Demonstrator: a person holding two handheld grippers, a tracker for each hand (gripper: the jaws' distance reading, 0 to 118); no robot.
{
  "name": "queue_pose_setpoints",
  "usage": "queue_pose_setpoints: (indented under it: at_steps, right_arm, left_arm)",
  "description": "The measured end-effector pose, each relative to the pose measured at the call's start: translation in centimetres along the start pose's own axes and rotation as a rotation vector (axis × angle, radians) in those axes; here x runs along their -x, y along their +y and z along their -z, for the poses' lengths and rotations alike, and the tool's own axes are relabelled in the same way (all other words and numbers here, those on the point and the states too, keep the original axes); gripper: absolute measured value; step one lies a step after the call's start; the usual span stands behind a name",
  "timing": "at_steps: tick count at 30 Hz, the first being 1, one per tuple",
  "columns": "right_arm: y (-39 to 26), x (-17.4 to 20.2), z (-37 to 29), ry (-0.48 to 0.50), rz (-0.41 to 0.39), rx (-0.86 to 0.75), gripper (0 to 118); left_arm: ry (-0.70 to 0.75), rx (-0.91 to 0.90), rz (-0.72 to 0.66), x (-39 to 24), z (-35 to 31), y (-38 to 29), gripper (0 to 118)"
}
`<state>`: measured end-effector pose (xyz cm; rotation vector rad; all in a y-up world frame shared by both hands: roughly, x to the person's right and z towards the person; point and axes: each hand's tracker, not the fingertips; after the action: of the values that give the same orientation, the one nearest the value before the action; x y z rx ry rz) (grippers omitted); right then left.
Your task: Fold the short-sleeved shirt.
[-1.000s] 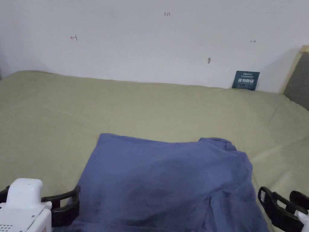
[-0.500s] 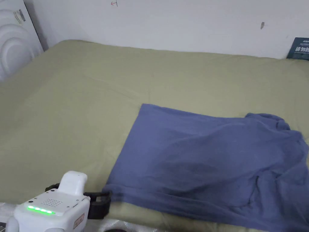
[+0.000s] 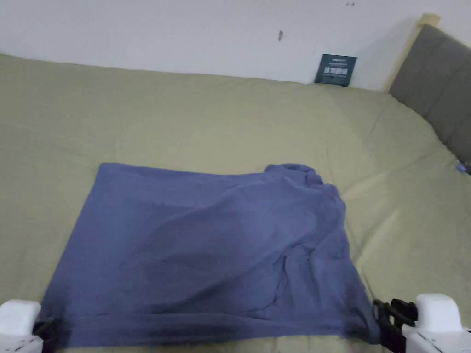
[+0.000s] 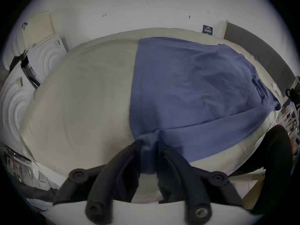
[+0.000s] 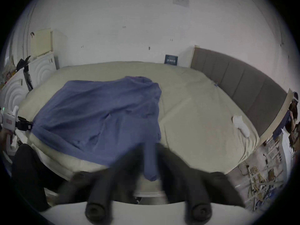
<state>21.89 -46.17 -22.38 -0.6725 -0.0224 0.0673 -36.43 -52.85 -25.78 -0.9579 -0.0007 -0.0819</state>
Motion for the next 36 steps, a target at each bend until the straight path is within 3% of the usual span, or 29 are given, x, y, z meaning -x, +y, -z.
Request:
queue_pose_setpoints:
  at_steps: [1, 6, 7, 9, 11, 13, 21, 24, 28, 31, 34, 35, 36]
  right_arm:
    - [-0.3, -0.3, 0.8, 0.089, 0.022, 0.078, 90]
    - [-1.4, 0.6, 4.0, 0.052, -0.095, 0.173, 88]
    - [-2.0, 0.6, 5.2, 0.054, -0.084, 0.227, 78]
    - [-2.4, 0.3, 6.4, 0.077, -0.028, 0.296, 5]
    - [-2.7, -0.6, 6.5, 0.071, 0.056, 0.249, 5]
    - [-1.8, -1.0, 5.2, 0.141, 0.118, 0.233, 5]
    - [8.5, -1.8, 0.9, 0.123, 0.099, 0.004, 5]
    - [12.4, -1.7, 4.7, 0.112, 0.116, -0.013, 5]
    - [14.6, -1.0, 14.0, 0.053, 0.148, 0.097, 5]
    - [14.4, -0.9, 19.5, 0.020, 0.189, 0.175, 5]
    - [14.1, -0.5, 21.5, -0.005, 0.161, 0.210, 5]
    - [13.9, -0.7, 21.5, 0.002, 0.164, 0.213, 6]
    - [13.8, -0.7, 21.1, 0.008, 0.158, 0.208, 15]
  left_arm:
    - [-0.014, -0.008, -0.018, -1.0, -1.6, 0.6, 6]
    - [0.003, -0.056, -0.022, -1.7, -4.1, 1.5, 6]
    - [0.001, -0.057, -0.024, -2.0, -4.5, 1.6, 6]
    - [-0.001, -0.059, -0.039, -1.4, -4.3, 1.9, 6]
    - [0.001, -0.056, -0.039, -1.6, -4.5, 2.0, 6]
    - [0.010, -0.045, -0.028, -1.4, -4.6, 2.4, 5]
    - [-0.006, -0.184, -0.078, -0.8, -9.4, 11.2, 5]
    - [-0.021, -0.189, -0.086, -1.0, -7.0, 16.7, 6]
    - [-0.003, -0.068, -0.147, -0.7, 2.6, 21.9, 6]
    - [0.039, 0.037, -0.195, -0.8, 8.0, 23.0, 6]
    - [0.025, 0.096, -0.276, -0.7, 9.8, 22.6, 6]
    - [0.010, 0.066, -0.288, -0.6, 9.6, 22.3, 11]
    - [0.002, 0.047, -0.308, -0.6, 9.3, 22.1, 31]
